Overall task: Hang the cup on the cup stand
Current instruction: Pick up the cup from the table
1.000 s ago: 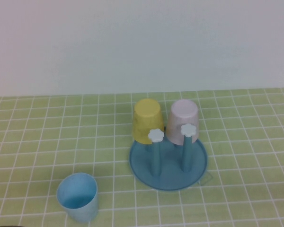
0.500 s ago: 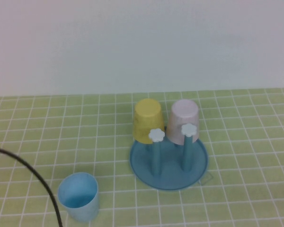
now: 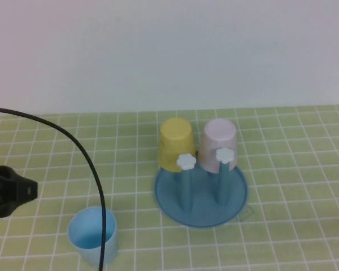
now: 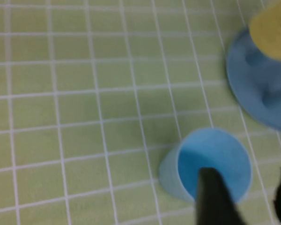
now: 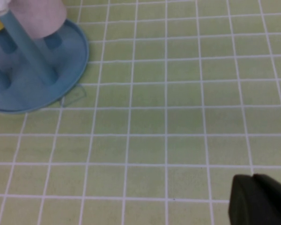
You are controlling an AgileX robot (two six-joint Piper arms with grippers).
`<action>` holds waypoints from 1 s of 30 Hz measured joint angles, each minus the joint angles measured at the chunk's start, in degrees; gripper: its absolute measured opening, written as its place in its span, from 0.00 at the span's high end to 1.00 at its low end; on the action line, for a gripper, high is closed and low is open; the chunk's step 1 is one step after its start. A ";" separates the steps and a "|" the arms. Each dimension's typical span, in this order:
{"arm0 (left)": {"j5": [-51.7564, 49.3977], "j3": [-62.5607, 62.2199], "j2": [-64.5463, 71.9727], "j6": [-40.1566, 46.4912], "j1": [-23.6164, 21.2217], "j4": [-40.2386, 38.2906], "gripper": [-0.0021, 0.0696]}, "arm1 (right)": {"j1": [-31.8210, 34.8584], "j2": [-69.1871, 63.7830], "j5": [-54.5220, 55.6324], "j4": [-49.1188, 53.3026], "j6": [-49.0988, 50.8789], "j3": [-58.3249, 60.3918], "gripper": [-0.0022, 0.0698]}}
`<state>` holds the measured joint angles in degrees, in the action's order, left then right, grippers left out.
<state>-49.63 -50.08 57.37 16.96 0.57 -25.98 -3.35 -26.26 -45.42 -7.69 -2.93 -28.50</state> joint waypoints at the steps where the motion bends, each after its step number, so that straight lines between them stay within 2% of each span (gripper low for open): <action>1: -2.45 -1.82 1.68 2.02 0.00 -0.01 0.32 | 0.00 0.00 0.00 -0.27 0.00 0.00 0.97; 3: -8.46 -5.30 6.41 4.72 0.00 0.26 0.34 | 0.00 0.00 0.00 -0.52 0.00 0.00 0.97; 6: -12.41 -9.17 13.36 5.70 0.00 0.51 0.42 | 0.00 0.00 0.00 -0.72 0.00 0.00 0.97; 11: -11.35 -12.49 21.75 6.57 0.16 -2.36 0.45 | 0.00 0.00 -0.21 -0.72 0.00 0.00 0.97; 14: -10.82 -12.68 25.84 7.46 1.08 -1.32 0.45 | 0.00 0.00 -0.21 -0.72 0.00 0.00 0.97; 19: -10.46 -12.68 29.63 7.34 6.20 2.64 0.45 | 0.00 0.00 -0.21 -0.77 0.00 0.00 0.97; 25: -4.54 -12.68 31.67 3.43 13.55 16.00 0.45 | 0.00 0.00 0.09 -0.77 0.00 0.00 0.97; 30: -3.00 -12.68 33.05 2.43 14.89 17.98 0.46 | 0.00 0.00 0.22 -0.77 0.00 0.00 0.97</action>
<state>-52.63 -62.76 90.43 19.39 15.46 -8.01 -3.35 -26.26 -45.20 -8.46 -2.93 -28.50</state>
